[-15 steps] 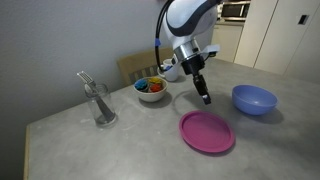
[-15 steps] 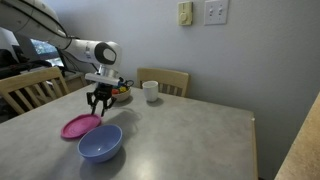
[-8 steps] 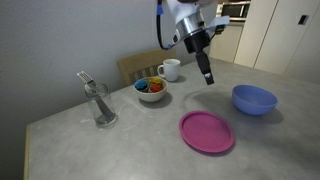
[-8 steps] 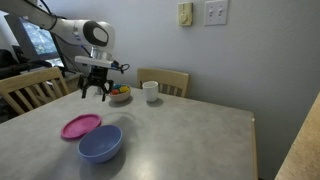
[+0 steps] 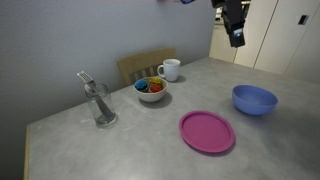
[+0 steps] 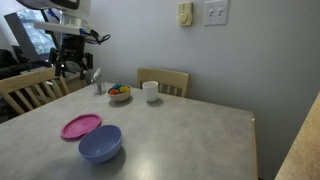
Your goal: Place the pink plate on the table
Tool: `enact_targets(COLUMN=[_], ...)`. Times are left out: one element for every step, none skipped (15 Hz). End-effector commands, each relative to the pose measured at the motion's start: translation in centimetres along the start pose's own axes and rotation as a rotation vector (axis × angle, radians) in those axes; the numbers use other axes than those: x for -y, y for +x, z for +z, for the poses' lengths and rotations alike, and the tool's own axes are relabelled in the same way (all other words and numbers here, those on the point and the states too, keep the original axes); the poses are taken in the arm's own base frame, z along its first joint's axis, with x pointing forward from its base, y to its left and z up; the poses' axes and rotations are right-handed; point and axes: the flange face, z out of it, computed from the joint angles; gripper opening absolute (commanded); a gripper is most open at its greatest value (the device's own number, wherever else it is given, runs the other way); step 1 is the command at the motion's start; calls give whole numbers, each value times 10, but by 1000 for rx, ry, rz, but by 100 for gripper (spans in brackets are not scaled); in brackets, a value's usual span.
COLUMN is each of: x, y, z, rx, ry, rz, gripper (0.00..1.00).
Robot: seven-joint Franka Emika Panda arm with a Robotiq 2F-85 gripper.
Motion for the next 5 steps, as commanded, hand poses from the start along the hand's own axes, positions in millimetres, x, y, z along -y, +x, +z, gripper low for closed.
enact_targets(x=[7,8,9,10,9], y=[-36,-18,-25,-29,-31], z=[-6,-9,-11,-13,-12], rx=[-57,-28,-40,-46,-46], ry=[85,40,58,65,68], rz=[32,13,20,24,27], gripper=[100,100,100,100,100])
